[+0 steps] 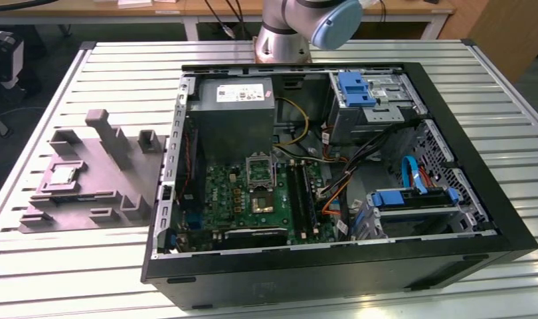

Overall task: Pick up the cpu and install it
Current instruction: 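Pick up the cpu and move it towards the insertion slot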

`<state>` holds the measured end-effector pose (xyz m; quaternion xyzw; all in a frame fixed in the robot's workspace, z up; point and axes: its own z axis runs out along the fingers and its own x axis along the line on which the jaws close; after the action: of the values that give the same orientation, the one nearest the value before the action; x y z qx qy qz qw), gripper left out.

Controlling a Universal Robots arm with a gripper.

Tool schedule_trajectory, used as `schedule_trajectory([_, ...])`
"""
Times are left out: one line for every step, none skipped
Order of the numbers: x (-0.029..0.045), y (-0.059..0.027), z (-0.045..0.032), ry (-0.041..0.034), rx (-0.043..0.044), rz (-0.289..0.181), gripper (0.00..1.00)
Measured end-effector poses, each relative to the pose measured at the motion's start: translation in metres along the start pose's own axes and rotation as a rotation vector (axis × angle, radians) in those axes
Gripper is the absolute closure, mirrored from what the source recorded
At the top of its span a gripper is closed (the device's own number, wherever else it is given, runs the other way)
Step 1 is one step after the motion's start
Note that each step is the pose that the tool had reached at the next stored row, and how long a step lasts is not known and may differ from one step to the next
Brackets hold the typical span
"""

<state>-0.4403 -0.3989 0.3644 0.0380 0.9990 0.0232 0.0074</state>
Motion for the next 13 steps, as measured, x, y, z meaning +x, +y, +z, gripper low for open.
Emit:
schedule_trajectory([0.0,0.0,0.0,0.0,0.0,0.0,0.77])
schedule_trajectory([0.0,0.0,0.0,0.0,0.0,0.0,0.71])
schedule_trajectory([0.0,0.0,0.0,0.0,0.0,0.0,0.65])
schedule_trajectory([0.0,0.0,0.0,0.0,0.0,0.0,0.59])
schedule_trajectory([0.0,0.0,0.0,0.0,-0.0001,0.0,0.59])
schedule_trajectory([0.0,0.0,0.0,0.0,0.0,0.0,0.53])
schedule_trajectory([0.0001,0.0,0.0,0.0,0.0,0.0,0.47])
schedule_trajectory([0.0001,0.0,0.0,0.0,0.0,0.0,0.47])
schedule_trajectory([0.0001,0.0,0.0,0.0,0.0,0.0,0.42])
schedule_trajectory([0.0001,0.0,0.0,0.0,0.0,0.0,0.36])
schedule_trajectory([0.0001,0.0,0.0,0.0,0.0,0.0,0.36])
schedule_trajectory([0.0001,0.0,0.0,0.0,0.0,0.0,0.29])
schedule_trajectory([0.0001,0.0,0.0,-0.0001,0.0,0.0,0.29])
